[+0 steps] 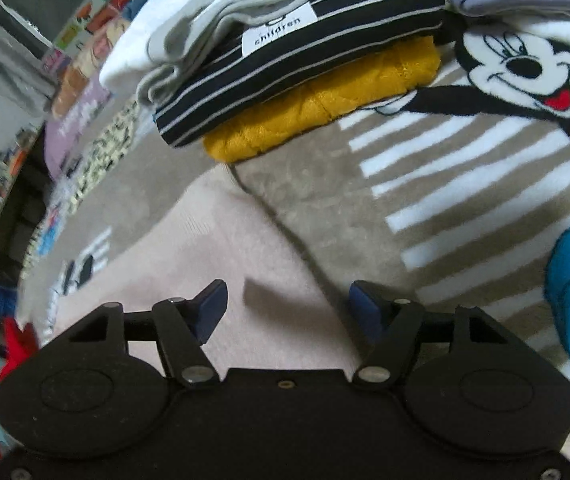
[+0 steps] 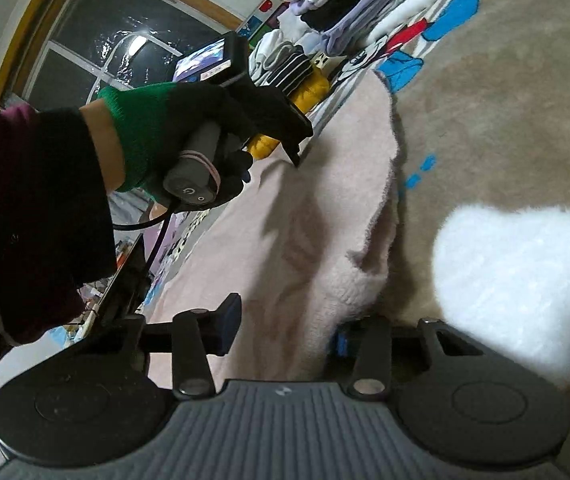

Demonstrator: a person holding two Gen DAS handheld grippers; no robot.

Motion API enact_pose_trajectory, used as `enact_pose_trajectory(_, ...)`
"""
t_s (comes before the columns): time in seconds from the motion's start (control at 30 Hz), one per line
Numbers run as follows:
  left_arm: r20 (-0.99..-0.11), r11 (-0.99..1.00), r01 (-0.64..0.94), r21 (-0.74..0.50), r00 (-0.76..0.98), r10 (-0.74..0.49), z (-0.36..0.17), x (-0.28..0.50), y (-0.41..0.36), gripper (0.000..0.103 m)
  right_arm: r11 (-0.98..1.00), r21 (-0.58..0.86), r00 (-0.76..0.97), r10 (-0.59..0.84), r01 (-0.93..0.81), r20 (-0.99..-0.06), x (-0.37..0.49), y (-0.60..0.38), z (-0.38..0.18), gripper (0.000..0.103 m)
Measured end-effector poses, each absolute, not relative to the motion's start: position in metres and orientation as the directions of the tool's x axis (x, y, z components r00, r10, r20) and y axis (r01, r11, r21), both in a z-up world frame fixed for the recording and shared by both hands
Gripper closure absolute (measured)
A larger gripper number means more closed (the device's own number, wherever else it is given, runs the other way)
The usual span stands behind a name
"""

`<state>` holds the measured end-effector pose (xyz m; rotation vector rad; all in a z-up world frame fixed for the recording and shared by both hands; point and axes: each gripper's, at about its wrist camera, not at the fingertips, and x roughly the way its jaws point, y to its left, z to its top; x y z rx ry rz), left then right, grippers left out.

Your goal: Fold clothes

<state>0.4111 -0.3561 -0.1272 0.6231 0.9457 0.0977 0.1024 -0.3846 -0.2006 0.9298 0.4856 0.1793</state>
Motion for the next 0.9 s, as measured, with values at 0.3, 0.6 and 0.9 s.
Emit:
enact_pose_trajectory(0.3, -0.78, 0.853, 0.251, 0.457, 0.574, 0.249, -0.11, 0.411, -0.33, 0.089, 0.668, 0.744, 0.896, 0.32, 0.017, -0.308, 0.094, -0.381, -0.187, 0.091)
enact_pose_trajectory(0.6, -0.804, 0.934, 0.274, 0.23, 0.594, 0.024, -0.064, 0.405, -0.272, 0.09, 0.84, 0.531, 0.926, 0.282, -0.113, -0.25, 0.083, -0.344, -0.151, 0.092)
enact_pose_trajectory(0.9, -0.762, 0.951, 0.303, 0.061, 0.629, -0.151, -0.037, 0.398, -0.204, 0.091, 0.929, 0.262, 0.918, 0.324, -0.263, -0.227, 0.075, -0.281, -0.128, 0.092)
